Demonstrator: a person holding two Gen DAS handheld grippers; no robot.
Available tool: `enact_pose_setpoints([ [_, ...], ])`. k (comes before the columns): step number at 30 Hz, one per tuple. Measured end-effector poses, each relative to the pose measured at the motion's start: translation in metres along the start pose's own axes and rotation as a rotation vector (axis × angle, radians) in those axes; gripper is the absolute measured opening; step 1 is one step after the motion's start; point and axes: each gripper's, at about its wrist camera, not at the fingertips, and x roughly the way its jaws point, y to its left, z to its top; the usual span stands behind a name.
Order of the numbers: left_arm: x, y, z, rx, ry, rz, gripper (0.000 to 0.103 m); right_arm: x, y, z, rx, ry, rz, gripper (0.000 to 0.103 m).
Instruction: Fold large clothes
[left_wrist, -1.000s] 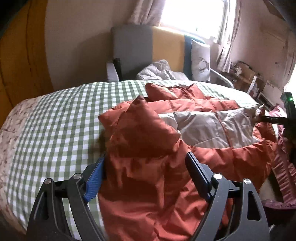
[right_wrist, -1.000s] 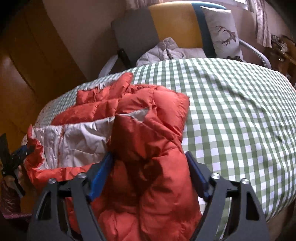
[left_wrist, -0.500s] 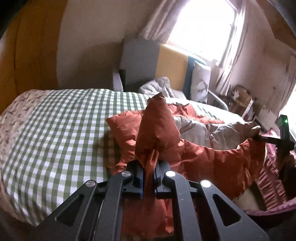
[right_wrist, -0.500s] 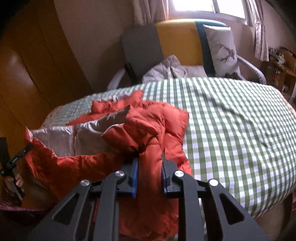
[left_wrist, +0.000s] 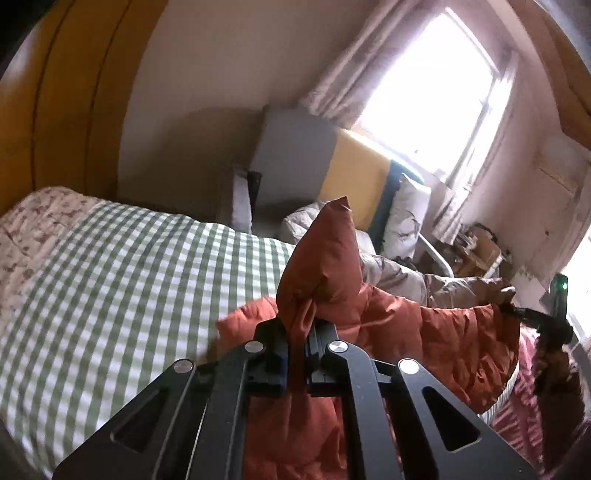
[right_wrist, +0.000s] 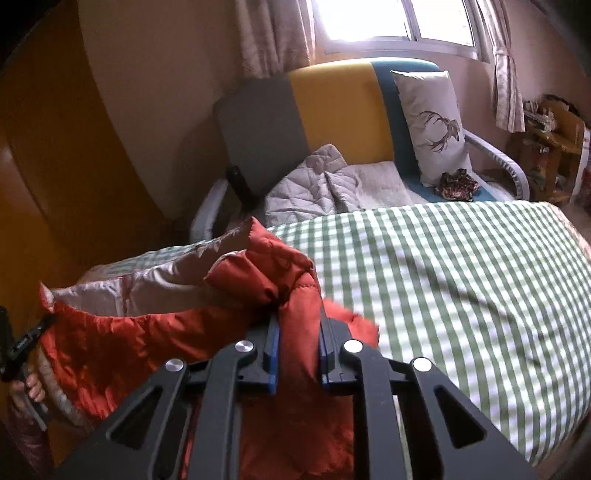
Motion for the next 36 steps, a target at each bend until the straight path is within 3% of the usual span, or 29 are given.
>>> enact_pose_setpoints([
  [5,0.059,0.017,0.015,-0.038,0.057,0.057,0.005,0.064,-0.008,0.015,0.042,0.051,-0.077,0.014],
  [11,0.125,0.037,0.01,-0.082,0.162,0.141,0.005,0.129,-0.031,0.004,0.112,0.154,-0.134,0.015],
  [14,0.155,0.043,-0.002,-0.076,0.258,0.203,0.005,0.137,-0.037,0.003,0.135,0.167,-0.131,0.029],
  [15,0.161,0.043,-0.004,-0.063,0.277,0.225,0.008,0.136,-0.04,0.004,0.141,0.158,-0.128,0.038],
  [16,0.164,0.042,-0.005,-0.045,0.295,0.256,0.01,0.133,-0.041,0.004,0.143,0.146,-0.129,0.055],
  [17,0.164,0.041,-0.004,-0.04,0.297,0.268,0.011,0.129,-0.043,0.005,0.143,0.134,-0.135,0.059],
  [19,0.155,0.039,0.002,-0.047,0.288,0.281,0.019,0.113,-0.042,0.009,0.135,0.088,-0.141,0.06],
  [21,0.143,0.038,0.007,-0.059,0.253,0.311,0.053,0.091,-0.029,0.012,0.107,0.028,-0.149,0.065],
  [22,0.133,0.037,0.009,-0.07,0.22,0.309,0.058,0.08,-0.022,0.013,0.09,0.0,-0.14,0.068],
  [25,0.105,0.022,0.013,-0.062,0.159,0.248,0.06,0.057,0.012,0.011,0.019,-0.016,-0.031,0.068],
  [28,0.091,-0.006,0.01,-0.006,0.128,0.122,0.06,0.064,0.052,-0.001,-0.067,0.064,0.027,0.067],
  [32,0.111,-0.05,-0.013,0.098,0.225,0.004,0.06,0.106,0.09,-0.029,-0.179,0.232,-0.02,0.055],
  [34,0.125,-0.068,-0.027,0.144,0.286,-0.022,0.06,0.12,0.094,-0.041,-0.195,0.265,-0.052,0.037],
  [35,0.137,-0.077,-0.037,0.171,0.338,-0.032,0.054,0.123,0.095,-0.046,-0.207,0.269,-0.057,0.031],
  [36,0.145,-0.081,-0.044,0.182,0.362,-0.033,0.031,0.124,0.096,-0.048,-0.209,0.268,-0.06,0.017],
])
